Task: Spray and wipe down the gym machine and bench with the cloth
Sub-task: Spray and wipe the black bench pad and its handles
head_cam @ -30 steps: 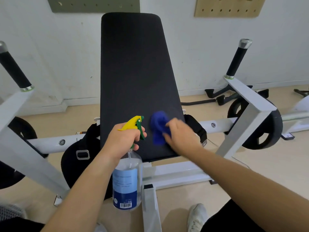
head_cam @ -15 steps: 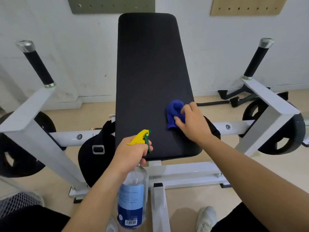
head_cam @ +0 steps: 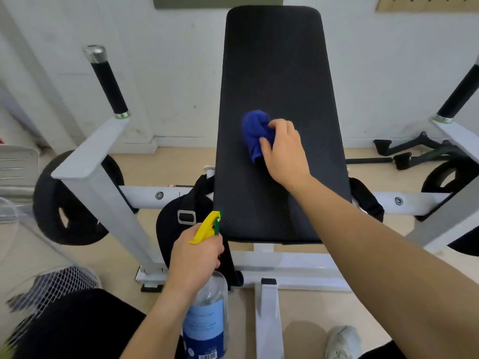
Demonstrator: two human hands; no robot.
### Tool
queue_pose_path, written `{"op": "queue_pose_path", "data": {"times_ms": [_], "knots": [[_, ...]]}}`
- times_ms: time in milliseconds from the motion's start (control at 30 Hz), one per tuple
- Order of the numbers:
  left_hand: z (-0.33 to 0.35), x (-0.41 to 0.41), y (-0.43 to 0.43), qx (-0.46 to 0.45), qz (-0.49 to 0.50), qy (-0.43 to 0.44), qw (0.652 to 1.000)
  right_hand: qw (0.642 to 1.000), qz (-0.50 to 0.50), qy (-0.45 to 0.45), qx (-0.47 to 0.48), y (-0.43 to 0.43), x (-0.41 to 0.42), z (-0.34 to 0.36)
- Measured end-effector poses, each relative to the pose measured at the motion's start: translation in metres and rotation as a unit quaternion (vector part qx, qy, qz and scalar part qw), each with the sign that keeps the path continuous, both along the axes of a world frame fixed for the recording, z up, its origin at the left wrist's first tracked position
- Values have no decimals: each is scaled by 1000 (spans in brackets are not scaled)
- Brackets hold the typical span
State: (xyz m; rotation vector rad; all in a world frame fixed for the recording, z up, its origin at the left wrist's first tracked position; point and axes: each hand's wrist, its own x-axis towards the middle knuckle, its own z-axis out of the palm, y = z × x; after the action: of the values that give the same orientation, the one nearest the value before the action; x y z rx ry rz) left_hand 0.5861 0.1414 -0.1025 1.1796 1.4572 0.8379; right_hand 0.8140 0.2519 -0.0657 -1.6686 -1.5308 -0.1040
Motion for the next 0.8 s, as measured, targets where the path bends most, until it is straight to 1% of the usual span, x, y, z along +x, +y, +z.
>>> {"op": "queue_pose_path", "data": {"times_ms": [33, 100, 133, 167, 233, 300, 333, 367, 400, 433, 467, 500, 567, 600, 667, 700, 733, 800], "knots": [[-1, 0, -1, -1, -6, -1, 1000, 999, 12, -21, -27, 2, -3, -3], [-3, 0, 1, 3, -13, -13, 1000, 988, 13, -141, -62, -3, -16, -23], [-4, 0, 2, 6, -11, -19, 1000, 979, 19, -196, -59, -12, -25, -37], [-4, 0, 4, 12, -5, -25, 1000, 973, 39, -218, -57, -26, -34, -51], [-1, 0, 7, 26, 10, -43, 999, 965, 121, -226, -55, -62, -47, -78], [3, -1, 9, 26, 14, -67, 997, 937, 215, -270, -47, -91, -48, -96], [5, -1, 9, 20, 15, -79, 997, 923, 247, -293, -41, -94, -42, -96], [7, 0, 9, 15, 19, -89, 996, 911, 266, -312, -36, -87, -33, -90], [7, 1, 9, 11, 27, -96, 995, 906, 265, -329, -31, -73, -27, -82], [8, 2, 8, 10, 35, -99, 994, 908, 243, -340, -22, -55, -21, -72], [9, 4, 7, 10, 42, -100, 994, 921, 203, -333, -13, -35, -14, -61], [9, 6, 6, 12, 47, -100, 994, 939, 155, -306, -9, -18, -7, -49], [10, 8, 5, 17, 48, -100, 994, 974, 60, -220, -19, 8, 3, -34], [11, 7, 4, 20, 49, -100, 994, 983, 23, -182, -26, 14, 1, -31], [11, 6, 6, 29, 54, -100, 993, 988, -18, -155, -11, 15, -17, -35], [12, 5, 7, 34, 59, -99, 993, 989, -11, -148, -2, 7, -30, -41], [12, 4, 8, 40, 62, -99, 992, 989, 18, -147, 1, -5, -43, -50], [12, 2, 12, 52, 67, -105, 991, 976, 124, -180, -5, -40, -61, -75]]}}
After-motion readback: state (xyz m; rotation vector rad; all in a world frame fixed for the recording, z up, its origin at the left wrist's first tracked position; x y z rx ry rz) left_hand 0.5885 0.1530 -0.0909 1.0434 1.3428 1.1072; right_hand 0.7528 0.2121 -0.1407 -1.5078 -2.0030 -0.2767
